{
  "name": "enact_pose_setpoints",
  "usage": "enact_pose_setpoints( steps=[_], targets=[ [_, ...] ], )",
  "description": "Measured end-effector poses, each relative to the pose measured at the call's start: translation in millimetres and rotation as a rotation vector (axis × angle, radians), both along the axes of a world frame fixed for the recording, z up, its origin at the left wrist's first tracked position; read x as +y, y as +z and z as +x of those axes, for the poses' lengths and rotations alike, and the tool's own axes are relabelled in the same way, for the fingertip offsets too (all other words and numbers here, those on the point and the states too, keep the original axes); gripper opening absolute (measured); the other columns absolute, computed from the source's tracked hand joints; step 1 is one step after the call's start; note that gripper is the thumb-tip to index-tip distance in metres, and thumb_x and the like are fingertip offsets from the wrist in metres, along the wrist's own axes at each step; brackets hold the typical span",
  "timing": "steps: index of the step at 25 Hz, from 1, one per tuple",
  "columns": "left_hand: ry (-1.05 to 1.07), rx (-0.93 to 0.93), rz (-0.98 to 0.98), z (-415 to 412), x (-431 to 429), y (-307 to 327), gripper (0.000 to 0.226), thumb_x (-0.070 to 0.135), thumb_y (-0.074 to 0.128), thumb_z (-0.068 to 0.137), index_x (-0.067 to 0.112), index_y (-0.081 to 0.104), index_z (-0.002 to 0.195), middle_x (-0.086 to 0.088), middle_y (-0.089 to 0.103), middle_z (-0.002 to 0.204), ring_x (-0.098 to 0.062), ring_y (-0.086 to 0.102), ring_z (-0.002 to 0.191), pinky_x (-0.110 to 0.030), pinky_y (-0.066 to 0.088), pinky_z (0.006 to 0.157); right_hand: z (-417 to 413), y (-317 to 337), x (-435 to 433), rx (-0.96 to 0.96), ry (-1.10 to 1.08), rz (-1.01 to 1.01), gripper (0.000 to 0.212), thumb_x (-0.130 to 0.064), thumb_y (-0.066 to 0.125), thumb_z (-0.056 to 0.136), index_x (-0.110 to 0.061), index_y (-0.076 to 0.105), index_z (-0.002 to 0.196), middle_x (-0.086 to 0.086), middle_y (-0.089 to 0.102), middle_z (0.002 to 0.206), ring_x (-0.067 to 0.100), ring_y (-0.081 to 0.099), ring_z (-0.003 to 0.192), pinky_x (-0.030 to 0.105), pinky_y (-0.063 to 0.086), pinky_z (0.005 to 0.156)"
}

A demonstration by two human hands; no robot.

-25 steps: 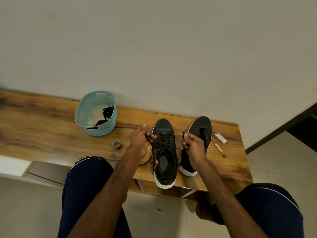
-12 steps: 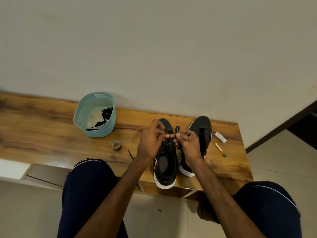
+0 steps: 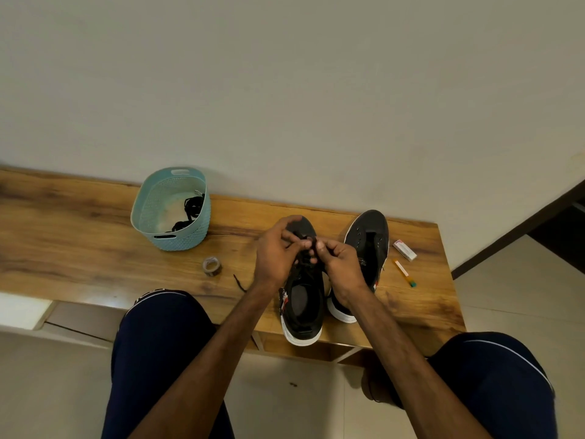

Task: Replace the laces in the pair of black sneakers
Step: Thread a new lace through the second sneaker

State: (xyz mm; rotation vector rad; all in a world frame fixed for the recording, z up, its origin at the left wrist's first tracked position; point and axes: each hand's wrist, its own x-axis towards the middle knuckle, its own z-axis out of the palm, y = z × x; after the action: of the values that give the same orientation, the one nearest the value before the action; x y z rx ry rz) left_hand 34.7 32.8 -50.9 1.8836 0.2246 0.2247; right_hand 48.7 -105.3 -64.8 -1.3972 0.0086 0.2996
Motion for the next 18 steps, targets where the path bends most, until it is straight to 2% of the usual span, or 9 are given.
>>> enact_pose_setpoints(
  steps=[2,4,6,8,11,13,16,18],
  targets=[
    [-0.005,0.022,0.015,1.8,3.9,-2.5,0.02,0.018,0.075,0.085,0.015,0.072,0.104,0.001,0.069,0.085,-0.012,0.067,0.076,-0.015,0.052,0.055,1.3,1.2,-2.4,-0.077,0.062,-0.052,0.019,-0.003,0.059,0.096,-0.006,0.071,0.11,0.007,0.074,0.093,0.01,0.068,0.082,0.023,0.056,0.075],
    [-0.018,0.037,0.109,2.8,5.0,-5.9,0.016,0.023,0.077,0.084,0.016,0.073,0.097,0.003,0.07,0.086,-0.011,0.067,0.077,-0.018,0.052,0.058,4.9,-0.7,-4.1,-0.128,0.048,-0.158,0.012,-0.015,0.066,0.094,-0.01,0.076,0.1,0.011,0.075,0.088,0.015,0.068,0.077,0.033,0.057,0.076],
    [-0.057,0.051,0.259,1.0,3.2,-5.2,0.017,0.03,0.079,0.081,0.018,0.069,0.088,0.007,0.069,0.081,-0.005,0.063,0.073,-0.019,0.049,0.06,8.2,-3.9,-4.4,-0.125,-0.037,-0.234,0.024,-0.03,0.067,0.094,-0.01,0.077,0.087,0.014,0.072,0.076,0.02,0.065,0.065,0.04,0.056,0.07],
    [-0.1,0.056,0.304,0.9,3.7,-4.1,0.021,0.031,0.081,0.079,0.017,0.066,0.082,0.006,0.068,0.077,-0.007,0.062,0.071,-0.026,0.052,0.063,9.6,-6.0,-2.3,-0.11,-0.103,-0.277,0.033,-0.037,0.067,0.094,-0.008,0.076,0.081,0.012,0.072,0.071,0.023,0.065,0.059,0.042,0.057,0.067],
    [-0.188,0.06,0.311,2.5,8.6,-1.9,0.02,0.023,0.083,0.076,0.016,0.064,0.076,0.004,0.068,0.075,-0.012,0.065,0.071,-0.039,0.056,0.066,9.9,-7.2,2.2,-0.099,-0.196,-0.346,0.027,-0.033,0.069,0.093,-0.008,0.073,0.084,0.008,0.072,0.065,0.022,0.068,0.054,0.041,0.06,0.063],
    [-0.216,0.067,0.369,3.0,10.0,-0.3,0.02,0.019,0.083,0.075,0.018,0.063,0.074,0.005,0.068,0.074,-0.012,0.065,0.072,-0.043,0.055,0.066,9.4,-5.4,3.3,-0.097,-0.251,-0.416,0.02,-0.028,0.074,0.089,-0.01,0.069,0.091,0.005,0.072,0.067,0.02,0.069,0.053,0.04,0.061,0.06],
    [-0.183,0.043,0.403,2.0,11.4,-2.3,0.016,0.018,0.08,0.079,0.019,0.064,0.077,0.007,0.068,0.076,-0.009,0.064,0.073,-0.038,0.055,0.065,7.7,-6.3,2.6,-0.105,-0.125,-0.506,0.023,-0.031,0.069,0.092,-0.009,0.07,0.086,0.004,0.072,0.069,0.016,0.068,0.055,0.035,0.059,0.061],
    [-0.155,0.046,0.352,2.5,13.1,-6.9,0.014,0.015,0.077,0.082,0.018,0.063,0.078,0.005,0.07,0.081,-0.009,0.065,0.076,-0.033,0.054,0.068,6.9,-7.6,0.4,-0.054,0.031,-0.456,0.029,-0.033,0.065,0.095,-0.007,0.073,0.088,0.005,0.072,0.074,0.015,0.068,0.062,0.035,0.057,0.067]
  ],
)
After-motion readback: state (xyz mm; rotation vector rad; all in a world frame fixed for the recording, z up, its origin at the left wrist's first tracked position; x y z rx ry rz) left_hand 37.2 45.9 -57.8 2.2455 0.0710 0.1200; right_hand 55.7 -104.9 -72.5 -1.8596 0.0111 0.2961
